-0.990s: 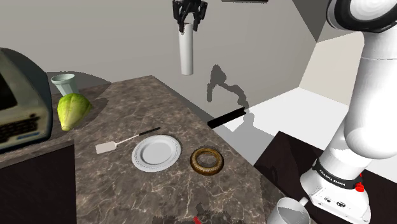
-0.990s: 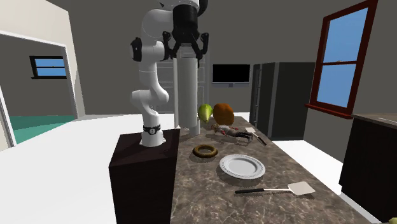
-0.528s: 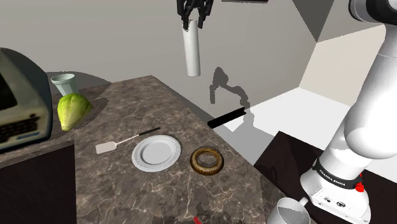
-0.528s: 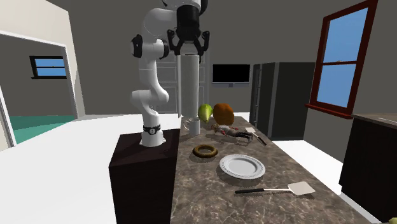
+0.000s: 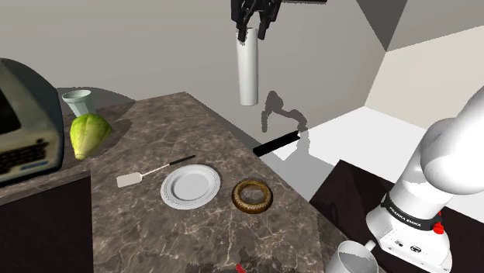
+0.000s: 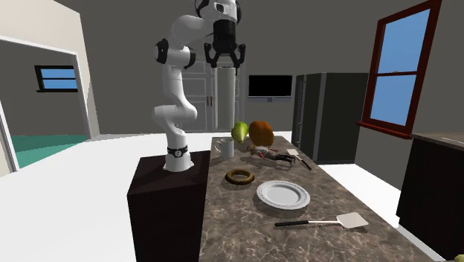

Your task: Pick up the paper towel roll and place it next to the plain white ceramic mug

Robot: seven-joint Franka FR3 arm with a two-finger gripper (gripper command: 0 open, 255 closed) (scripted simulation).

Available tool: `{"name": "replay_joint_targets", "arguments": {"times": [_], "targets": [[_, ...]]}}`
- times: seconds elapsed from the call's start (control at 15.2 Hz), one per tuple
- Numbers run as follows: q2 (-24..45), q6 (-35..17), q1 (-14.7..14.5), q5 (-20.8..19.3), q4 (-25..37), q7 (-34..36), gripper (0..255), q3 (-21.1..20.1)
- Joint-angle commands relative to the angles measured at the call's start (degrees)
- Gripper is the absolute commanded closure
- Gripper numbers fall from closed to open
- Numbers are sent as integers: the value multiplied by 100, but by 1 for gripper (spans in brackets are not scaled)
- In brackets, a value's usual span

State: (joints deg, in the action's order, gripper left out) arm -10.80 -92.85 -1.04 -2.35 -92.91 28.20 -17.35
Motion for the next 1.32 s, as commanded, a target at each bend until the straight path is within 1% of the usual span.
{"name": "replay_joint_targets", "arguments": {"times": [0.0, 0.26, 0.59, 0.92, 1.25], "targets": [[-337, 7, -63, 91, -325, 105, 255, -47], [-1000, 86, -221, 286, -893, 348, 255, -168], [-1740, 278, -451, 537, -1418, 699, 255, -357], [-2380, 548, -689, 809, -1759, 1101, 255, -600], [-2909, 868, -926, 1104, -1924, 1561, 255, -893]]}}
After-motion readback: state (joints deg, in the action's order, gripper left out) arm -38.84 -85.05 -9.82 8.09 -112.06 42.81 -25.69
